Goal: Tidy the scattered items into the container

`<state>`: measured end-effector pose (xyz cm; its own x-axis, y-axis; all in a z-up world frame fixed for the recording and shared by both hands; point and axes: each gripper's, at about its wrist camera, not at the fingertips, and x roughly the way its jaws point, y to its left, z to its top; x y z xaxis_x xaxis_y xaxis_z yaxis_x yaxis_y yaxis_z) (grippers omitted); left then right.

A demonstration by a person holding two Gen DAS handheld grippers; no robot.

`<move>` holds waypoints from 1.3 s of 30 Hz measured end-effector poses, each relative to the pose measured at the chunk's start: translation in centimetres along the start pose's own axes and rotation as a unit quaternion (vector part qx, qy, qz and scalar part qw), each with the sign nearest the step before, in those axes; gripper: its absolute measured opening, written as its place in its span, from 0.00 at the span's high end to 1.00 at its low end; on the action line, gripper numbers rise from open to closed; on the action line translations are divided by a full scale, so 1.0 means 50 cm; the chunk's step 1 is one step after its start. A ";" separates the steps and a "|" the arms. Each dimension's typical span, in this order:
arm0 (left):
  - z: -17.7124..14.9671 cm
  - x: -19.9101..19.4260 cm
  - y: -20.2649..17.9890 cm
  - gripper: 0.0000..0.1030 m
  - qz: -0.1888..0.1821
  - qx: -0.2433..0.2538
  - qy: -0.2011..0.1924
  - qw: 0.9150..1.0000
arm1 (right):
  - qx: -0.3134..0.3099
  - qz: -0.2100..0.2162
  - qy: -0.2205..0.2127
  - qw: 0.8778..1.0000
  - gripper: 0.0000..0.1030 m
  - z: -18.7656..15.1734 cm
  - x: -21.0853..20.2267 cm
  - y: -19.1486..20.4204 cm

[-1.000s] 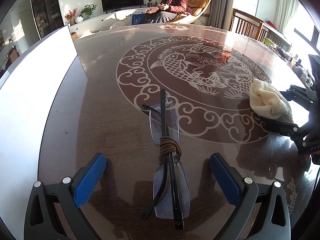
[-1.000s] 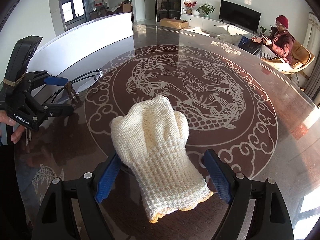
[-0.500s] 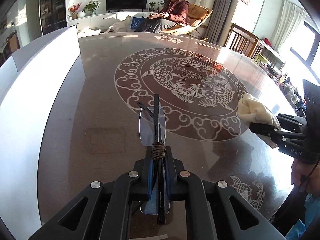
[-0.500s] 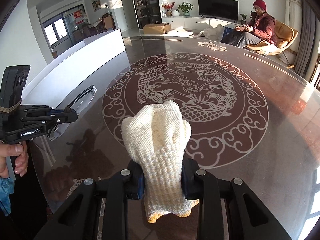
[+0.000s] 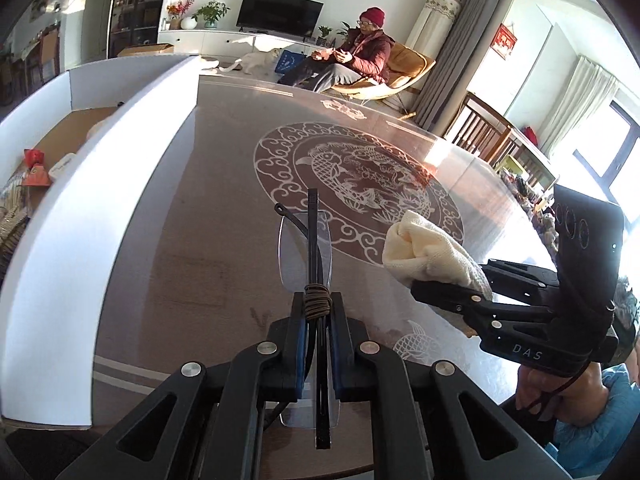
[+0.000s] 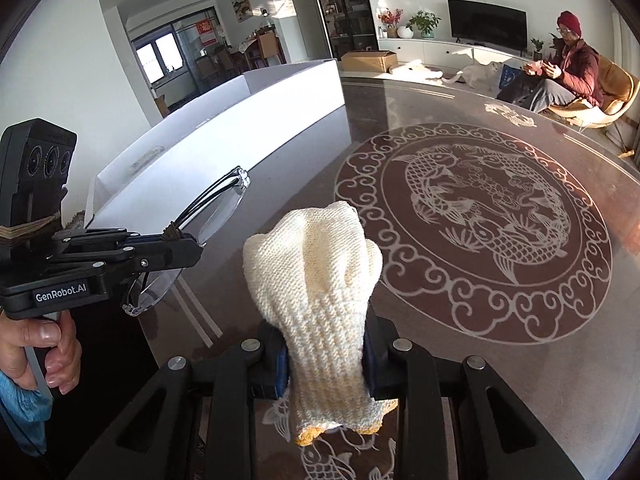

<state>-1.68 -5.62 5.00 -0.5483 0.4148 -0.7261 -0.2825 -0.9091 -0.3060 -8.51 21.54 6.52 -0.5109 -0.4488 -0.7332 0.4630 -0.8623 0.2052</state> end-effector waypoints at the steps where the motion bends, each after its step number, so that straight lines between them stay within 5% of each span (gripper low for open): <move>1: 0.018 -0.027 0.023 0.91 0.007 -0.005 -0.010 1.000 | -0.010 0.010 -0.007 1.000 0.72 0.028 0.000 0.019; 8: 0.203 -0.151 0.264 0.91 0.102 -0.039 -0.052 0.993 | -0.082 0.071 -0.063 0.992 0.72 0.278 0.038 0.197; 12: 0.285 -0.137 0.408 0.91 0.147 -0.072 -0.039 0.986 | -0.110 0.087 -0.075 0.987 0.72 0.412 0.124 0.296; 17: 0.301 -0.065 0.528 0.90 0.165 -0.118 0.016 0.979 | -0.112 0.084 -0.030 0.990 0.67 0.498 0.301 0.357; 18: 0.295 -0.047 0.538 0.87 0.173 -0.126 0.034 0.976 | -0.103 0.086 -0.012 0.991 0.60 0.502 0.340 0.361; 20: 0.282 -0.026 0.553 0.62 0.192 -0.140 0.053 0.970 | -0.089 0.090 0.024 0.992 0.36 0.502 0.403 0.364; 21: 0.275 -0.024 0.560 0.36 0.204 -0.146 0.053 0.967 | -0.091 0.088 0.028 0.992 0.33 0.500 0.419 0.366; 22: 0.265 -0.029 0.561 0.22 0.220 -0.152 0.047 0.963 | -0.093 0.076 0.024 0.992 0.32 0.497 0.425 0.368; 29: 0.242 -0.089 0.514 0.21 0.236 -0.156 -0.001 0.959 | -0.053 0.069 -0.027 0.996 0.32 0.490 0.350 0.307; 34: 0.226 -0.124 0.381 0.20 0.216 -0.139 -0.038 0.966 | -0.027 0.049 -0.035 0.998 0.32 0.436 0.259 0.226; 39: 0.199 -0.112 0.180 0.18 0.180 -0.071 -0.054 0.980 | -0.015 -0.003 -0.035 0.999 0.32 0.294 0.154 0.094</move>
<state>-9.00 -15.76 12.44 -0.6753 0.0616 -0.7350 0.0524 -0.9900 -0.1311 -20.94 10.60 11.38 -0.5631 -0.4598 -0.6866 0.4812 -0.8580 0.1799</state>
